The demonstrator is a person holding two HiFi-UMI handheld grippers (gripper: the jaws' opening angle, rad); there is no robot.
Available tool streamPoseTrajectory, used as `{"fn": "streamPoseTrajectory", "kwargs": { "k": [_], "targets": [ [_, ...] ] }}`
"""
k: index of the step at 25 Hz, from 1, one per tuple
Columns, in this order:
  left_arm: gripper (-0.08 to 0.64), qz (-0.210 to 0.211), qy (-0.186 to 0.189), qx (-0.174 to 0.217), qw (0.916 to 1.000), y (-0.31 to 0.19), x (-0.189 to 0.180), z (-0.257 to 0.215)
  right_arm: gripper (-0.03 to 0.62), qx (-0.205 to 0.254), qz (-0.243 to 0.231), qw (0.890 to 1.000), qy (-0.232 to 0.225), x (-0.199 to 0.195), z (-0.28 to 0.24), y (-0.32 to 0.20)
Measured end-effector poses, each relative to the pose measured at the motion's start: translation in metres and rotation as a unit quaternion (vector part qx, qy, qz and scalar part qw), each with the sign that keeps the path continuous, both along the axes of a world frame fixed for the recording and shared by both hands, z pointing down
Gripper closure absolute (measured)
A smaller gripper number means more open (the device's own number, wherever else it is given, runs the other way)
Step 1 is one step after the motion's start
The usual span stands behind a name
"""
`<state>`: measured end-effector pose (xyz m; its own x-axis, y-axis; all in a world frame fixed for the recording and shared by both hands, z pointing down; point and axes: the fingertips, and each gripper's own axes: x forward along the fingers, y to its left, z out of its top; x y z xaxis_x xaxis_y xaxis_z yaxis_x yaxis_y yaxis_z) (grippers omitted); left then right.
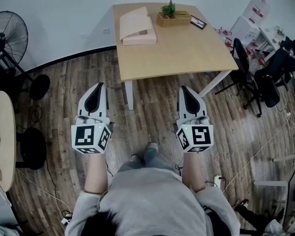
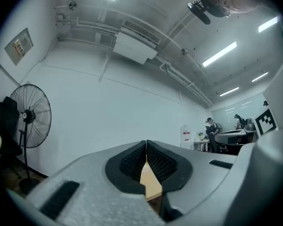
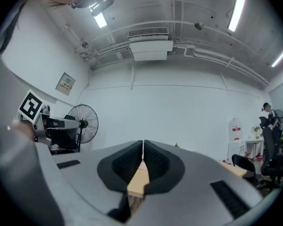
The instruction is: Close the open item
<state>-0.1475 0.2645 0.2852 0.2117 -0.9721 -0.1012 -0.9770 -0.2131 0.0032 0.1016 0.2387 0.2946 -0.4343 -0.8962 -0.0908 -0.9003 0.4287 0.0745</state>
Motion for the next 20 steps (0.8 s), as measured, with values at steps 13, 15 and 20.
{"fn": "streamPoseTrajectory", "kwargs": {
  "k": [13, 15, 20],
  "targets": [
    [0.551, 0.007, -0.001, -0.001, 1.0, 0.0032, -0.0011, 0.0012, 0.578, 0.001, 0.006, 1.0, 0.005, -0.004, 0.0002, 0.0051],
    [0.551, 0.008, -0.002, -0.001, 1.0, 0.0019, -0.0019, 0.0016, 0.578, 0.002, 0.007, 1.0, 0.005, -0.0051, 0.0002, 0.0045],
    [0.551, 0.013, -0.003, 0.003, 0.9999, -0.0014, -0.005, 0.0013, 0.578, 0.006, 0.013, 1.0, -0.001, -0.0079, -0.0017, 0.0007]
  ]
}}
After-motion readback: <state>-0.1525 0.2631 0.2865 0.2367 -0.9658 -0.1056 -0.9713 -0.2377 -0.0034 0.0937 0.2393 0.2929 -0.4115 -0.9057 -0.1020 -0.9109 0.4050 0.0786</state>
